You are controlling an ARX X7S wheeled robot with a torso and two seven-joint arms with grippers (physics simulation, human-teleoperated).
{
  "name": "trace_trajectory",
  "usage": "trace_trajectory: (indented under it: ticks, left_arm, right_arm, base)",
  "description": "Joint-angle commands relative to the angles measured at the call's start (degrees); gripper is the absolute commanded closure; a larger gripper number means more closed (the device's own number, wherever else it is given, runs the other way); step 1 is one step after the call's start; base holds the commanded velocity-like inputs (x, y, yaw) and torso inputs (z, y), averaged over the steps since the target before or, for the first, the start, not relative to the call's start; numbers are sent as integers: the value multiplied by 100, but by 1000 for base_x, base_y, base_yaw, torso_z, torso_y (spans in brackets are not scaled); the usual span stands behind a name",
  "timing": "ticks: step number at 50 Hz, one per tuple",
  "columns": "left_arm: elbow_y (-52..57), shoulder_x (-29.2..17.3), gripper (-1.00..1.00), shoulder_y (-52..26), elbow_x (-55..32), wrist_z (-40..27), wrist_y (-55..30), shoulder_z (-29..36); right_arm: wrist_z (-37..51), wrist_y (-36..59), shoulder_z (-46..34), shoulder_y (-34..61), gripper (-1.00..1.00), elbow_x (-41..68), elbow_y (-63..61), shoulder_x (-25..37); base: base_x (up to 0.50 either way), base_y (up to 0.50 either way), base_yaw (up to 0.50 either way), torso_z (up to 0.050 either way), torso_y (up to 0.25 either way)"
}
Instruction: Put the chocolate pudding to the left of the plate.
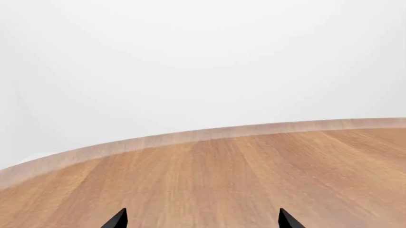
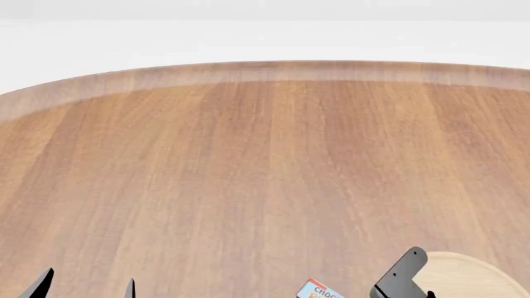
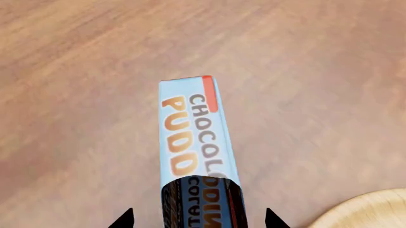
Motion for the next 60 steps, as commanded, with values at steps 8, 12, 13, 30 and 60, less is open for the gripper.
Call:
trace_trajectory:
  ticks: [8, 12, 13, 30, 60]
  left_arm:
    - [15, -20, -100, 12, -3, -20, 15, 28]
    - [-2, -17, -100, 6, 0, -12, 30, 45]
    - [-2, -18, -100, 7, 3, -16, 33, 44]
    - [-24, -25, -100, -16, -2, -34, 39, 65]
    - [-10, -59, -100, -14, 2, -77, 57, 99]
  right_arm:
    - [-29, -279, -60, -25, -100, -159, 185, -78]
    - [-40, -158, -48, -77, -100, -140, -26, -26]
    - [-33, -77, -36, -110, -100, -121, -158, 5]
    - [18, 462, 48, -388, -100, 44, -1260, 280]
    - [394, 1952, 368, -1234, -100, 648, -4896, 1170]
  base:
    - [0, 0, 0, 0, 0]
    - [0, 0, 0, 0, 0]
    - [0, 0, 0, 0, 0]
    - [0, 0, 0, 0, 0]
    - [0, 0, 0, 0, 0]
